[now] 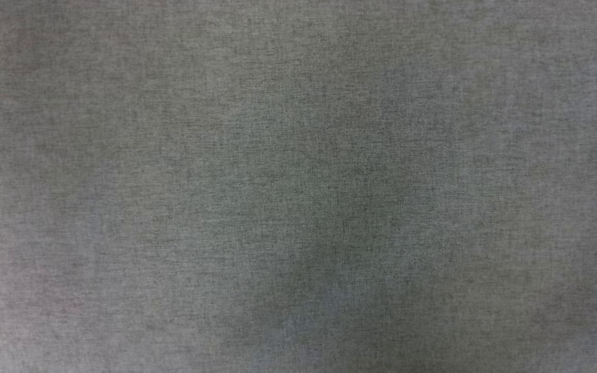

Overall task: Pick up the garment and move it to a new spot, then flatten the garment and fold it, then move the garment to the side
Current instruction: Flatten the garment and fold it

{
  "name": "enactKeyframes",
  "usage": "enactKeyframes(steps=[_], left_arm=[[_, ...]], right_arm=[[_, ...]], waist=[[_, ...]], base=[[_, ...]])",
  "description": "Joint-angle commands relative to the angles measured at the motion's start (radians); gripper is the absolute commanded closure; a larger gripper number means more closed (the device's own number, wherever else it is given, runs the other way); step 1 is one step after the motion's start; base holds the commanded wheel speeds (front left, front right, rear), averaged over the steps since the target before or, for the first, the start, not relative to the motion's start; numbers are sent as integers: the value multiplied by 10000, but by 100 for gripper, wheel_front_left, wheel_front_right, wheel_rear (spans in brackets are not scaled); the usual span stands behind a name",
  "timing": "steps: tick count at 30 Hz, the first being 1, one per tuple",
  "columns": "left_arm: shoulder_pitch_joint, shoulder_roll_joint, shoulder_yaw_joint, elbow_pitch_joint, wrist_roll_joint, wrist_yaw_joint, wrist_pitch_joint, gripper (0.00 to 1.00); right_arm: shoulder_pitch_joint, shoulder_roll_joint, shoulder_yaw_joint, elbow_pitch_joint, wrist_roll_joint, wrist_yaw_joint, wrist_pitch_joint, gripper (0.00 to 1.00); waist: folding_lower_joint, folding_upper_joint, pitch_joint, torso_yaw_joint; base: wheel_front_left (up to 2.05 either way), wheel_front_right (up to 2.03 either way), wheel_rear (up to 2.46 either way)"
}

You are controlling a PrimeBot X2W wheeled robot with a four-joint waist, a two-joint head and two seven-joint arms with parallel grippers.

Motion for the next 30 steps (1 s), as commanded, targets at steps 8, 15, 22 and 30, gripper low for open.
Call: enactKeyframes(steps=[8,15,22,30], left_arm=[[1982,-284,340,901,-630,-434,-764,100],[5285,-707,810,433,-1054,-568,-912,100],[9556,-1061,1204,-1361,-1300,-136,-922,100],[13432,-772,1382,-3566,-1585,765,-492,100]], right_arm=[[1452,-122,1125,489,1055,-17,-924,100],[4775,-688,1790,-176,2066,-17,-1762,100],[8555,-1164,1335,-1301,2387,-19,-2111,100],[12044,-866,62,-2305,1966,-23,-1769,100]], waist=[[-3,0,-1054,127],[-3,0,-3021,478],[-3,0,-4797,683],[-3,0,-6186,670]], base=[[0,0,0],[0,0,0],[0,0,0],[0,0,0]])
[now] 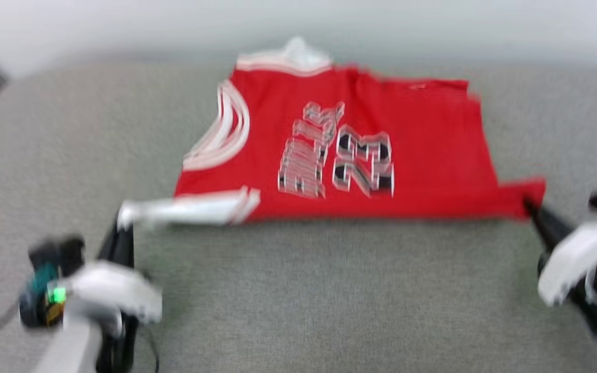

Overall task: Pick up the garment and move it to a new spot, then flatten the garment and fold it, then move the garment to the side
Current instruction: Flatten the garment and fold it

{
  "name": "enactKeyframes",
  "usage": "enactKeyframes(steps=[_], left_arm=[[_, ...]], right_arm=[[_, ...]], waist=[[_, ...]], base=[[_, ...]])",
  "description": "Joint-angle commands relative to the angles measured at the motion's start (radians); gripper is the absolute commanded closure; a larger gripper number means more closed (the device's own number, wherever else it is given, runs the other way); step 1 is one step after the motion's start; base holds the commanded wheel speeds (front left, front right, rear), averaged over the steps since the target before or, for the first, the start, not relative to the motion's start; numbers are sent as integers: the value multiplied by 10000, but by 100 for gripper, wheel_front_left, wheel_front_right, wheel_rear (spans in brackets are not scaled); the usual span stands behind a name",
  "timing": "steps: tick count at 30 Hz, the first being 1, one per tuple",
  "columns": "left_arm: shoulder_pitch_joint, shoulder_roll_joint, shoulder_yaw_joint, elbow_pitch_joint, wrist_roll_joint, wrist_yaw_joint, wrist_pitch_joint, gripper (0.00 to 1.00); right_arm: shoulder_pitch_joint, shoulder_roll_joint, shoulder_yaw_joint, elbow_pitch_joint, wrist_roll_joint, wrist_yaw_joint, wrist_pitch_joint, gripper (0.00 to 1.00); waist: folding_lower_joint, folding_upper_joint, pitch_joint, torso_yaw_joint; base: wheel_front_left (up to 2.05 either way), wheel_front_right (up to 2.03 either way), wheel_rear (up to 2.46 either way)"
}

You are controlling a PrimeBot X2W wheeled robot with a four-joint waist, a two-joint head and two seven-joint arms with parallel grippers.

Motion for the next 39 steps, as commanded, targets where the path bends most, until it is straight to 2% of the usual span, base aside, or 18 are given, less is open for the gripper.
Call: enactKeyframes(steps=[1,7,11,12,17,22,29,38,39], left_arm=[[815,195,97,-538,-51,371,181,100],[3682,564,271,-2861,-185,1531,1142,100],[5027,908,267,-4234,-130,2131,1840,100],[5027,908,267,-4234,-130,2131,1840,100],[5534,1276,182,-5453,-36,2426,2556,100],[4685,1241,-131,-5620,-80,2148,2901,100],[2845,1022,-787,-4155,-233,1197,3317,100],[656,537,-1328,-2136,-69,371,3204,100],[303,364,-1507,-1493,-151,99,3214,99]], right_arm=[[754,-23,-435,-211,-168,-37,113,100],[3463,671,-2014,-1970,-799,-42,896,100],[5078,1207,-3063,-3355,-1296,-44,1801,100],[5078,1207,-3063,-3355,-1296,-44,1801,100],[6291,2101,-4020,-4767,-1663,-41,3023,100],[6181,2417,-4185,-5401,-2087,-30,4217,100],[4900,2394,-3677,-4942,-2334,-25,5304,100],[2963,2088,-2908,-3593,-2166,-22,4779,100],[2629,2054,-2600,-2979,-2194,-22,4547,67]], waist=[[4,0,-807,49],[4,0,-1450,27],[4,0,-1747,110],[4,0,-1747,110],[4,0,-1862,252],[4,0,-1728,238],[4,0,-1195,41],[4,0,-15,-156],[4,0,185,-222]], base=[[0,0,0],[0,0,0],[0,0,0],[0,0,0],[0,0,0],[0,0,0],[0,0,0],[0,0,0],[0,0,0]])
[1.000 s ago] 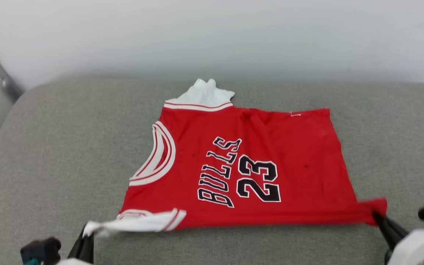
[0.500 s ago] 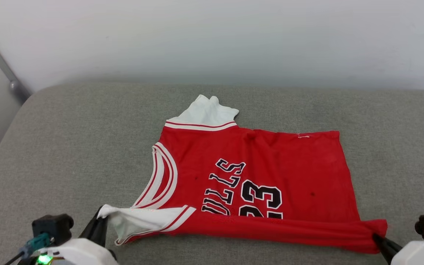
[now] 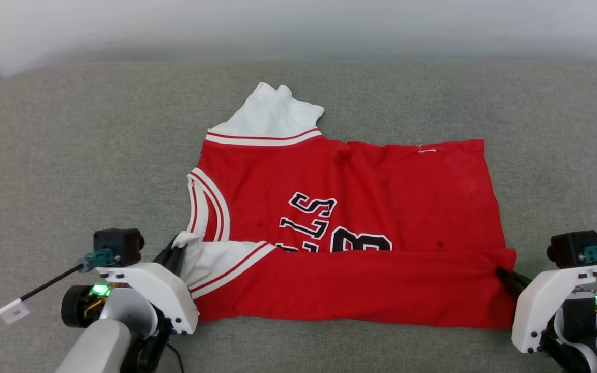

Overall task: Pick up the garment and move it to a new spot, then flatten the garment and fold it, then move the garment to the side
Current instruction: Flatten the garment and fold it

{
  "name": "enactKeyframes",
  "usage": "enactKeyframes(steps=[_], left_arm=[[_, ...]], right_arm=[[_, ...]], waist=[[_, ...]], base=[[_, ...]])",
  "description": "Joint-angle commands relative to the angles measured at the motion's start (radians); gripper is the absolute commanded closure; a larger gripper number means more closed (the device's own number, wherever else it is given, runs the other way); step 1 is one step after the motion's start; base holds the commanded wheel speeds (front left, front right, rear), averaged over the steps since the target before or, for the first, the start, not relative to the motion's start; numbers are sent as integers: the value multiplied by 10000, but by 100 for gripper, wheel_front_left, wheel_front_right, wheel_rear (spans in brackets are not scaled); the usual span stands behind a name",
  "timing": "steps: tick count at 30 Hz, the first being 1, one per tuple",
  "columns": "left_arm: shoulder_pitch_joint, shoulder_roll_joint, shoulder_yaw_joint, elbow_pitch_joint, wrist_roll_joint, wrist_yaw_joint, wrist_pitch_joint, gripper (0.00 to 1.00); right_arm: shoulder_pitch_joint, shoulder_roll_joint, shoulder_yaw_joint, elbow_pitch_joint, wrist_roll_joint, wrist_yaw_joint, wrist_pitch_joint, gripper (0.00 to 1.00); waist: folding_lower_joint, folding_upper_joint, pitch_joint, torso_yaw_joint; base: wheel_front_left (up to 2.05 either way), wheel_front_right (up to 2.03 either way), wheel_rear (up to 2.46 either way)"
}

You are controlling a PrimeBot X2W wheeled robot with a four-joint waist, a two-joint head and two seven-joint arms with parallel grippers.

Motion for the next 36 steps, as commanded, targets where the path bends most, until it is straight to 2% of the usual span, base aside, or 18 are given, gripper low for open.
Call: enactKeyframes(steps=[1,2,3,4,5,11,17,21,27,33,36], left_arm=[[-140,-82,-54,165,-37,-86,-17,76],[-195,-133,-111,372,-109,-170,55,59],[-224,-200,-132,596,-192,-248,101,41],[-267,-271,-124,745,-273,-311,87,14],[-308,-282,-125,913,-294,-340,51,0],[-249,-315,11,1606,-582,-511,-155,0],[71,83,319,1419,-791,-442,-73,0],[388,526,560,882,-942,-307,196,0],[937,1391,696,-318,-1180,-111,1318,0],[1485,2360,622,-1687,-1622,3,3142,0],[1815,2581,590,-2076,-2068,42,3951,0]], right_arm=[[-178,-15,90,138,85,-7,-157,24],[-234,-1,182,342,125,-7,-231,0],[-258,-3,314,506,122,-7,-334,0],[-284,4,408,658,162,-10,-474,0],[-296,16,468,775,189,-12,-629,0],[-227,-56,708,777,271,-7,-2344,0],[264,91,451,70,-15,-7,-4232,0],[655,341,114,-592,-409,-7,-5067,0],[1268,819,-363,-1812,-1063,-7,-5490,0],[1909,1326,-618,-2828,-1407,-7,-5345,0],[2083,1486,-626,-3094,-1489,-7,-5252,0]], waist=[[-2,-1,130,-76],[-2,-1,167,-90],[-2,-1,180,-102],[-2,-1,184,-121],[-2,-1,184,-141],[-2,-1,-137,-263],[-2,-1,-859,-426],[-2,-1,-1359,-575],[-2,-1,-1789,-829],[-2,-1,-1829,-1050],[-2,-1,-1651,-1234]], base=[[0,0,0],[0,0,0],[0,0,0],[0,0,0],[0,0,0],[0,0,0],[0,0,0],[0,0,0],[0,0,0],[0,0,0],[0,0,0]])
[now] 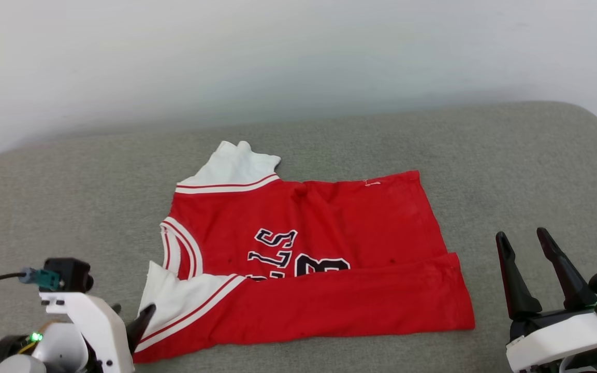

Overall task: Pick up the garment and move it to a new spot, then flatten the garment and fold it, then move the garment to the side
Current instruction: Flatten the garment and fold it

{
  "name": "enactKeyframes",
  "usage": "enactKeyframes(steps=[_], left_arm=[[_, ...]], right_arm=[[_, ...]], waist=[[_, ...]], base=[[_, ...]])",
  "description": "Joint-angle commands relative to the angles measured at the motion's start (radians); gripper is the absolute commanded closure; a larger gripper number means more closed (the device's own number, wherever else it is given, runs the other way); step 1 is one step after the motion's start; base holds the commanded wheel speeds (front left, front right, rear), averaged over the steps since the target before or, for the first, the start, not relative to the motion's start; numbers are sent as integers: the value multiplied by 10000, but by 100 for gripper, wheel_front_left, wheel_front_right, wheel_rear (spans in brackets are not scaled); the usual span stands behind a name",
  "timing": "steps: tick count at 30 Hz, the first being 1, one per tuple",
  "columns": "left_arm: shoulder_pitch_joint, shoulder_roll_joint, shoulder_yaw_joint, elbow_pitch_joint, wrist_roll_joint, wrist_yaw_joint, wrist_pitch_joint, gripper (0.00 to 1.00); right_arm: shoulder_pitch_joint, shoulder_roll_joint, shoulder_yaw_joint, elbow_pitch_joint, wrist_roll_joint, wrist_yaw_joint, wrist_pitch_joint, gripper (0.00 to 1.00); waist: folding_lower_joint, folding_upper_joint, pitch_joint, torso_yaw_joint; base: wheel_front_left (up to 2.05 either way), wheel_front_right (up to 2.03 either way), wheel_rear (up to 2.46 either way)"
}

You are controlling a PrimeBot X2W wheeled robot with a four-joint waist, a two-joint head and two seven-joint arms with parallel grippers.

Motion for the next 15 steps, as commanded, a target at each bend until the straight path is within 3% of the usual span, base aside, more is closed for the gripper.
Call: enactKeyframes(steps=[1,6,15], left_arm=[[219,71,-20,-64,-180,77,290,0],[514,128,-150,446,-470,68,784,0],[24,-713,-397,1968,-994,-425,751,0]], right_arm=[[102,96,5,-105,-60,-7,38,0],[-32,192,105,-205,-46,-7,58,0],[-381,9,126,-134,47,-7,144,0]], waist=[[1,0,175,-161],[1,0,586,-445],[1,0,1153,-625]], base=[[0,0,0],[0,0,0],[0,0,0]])
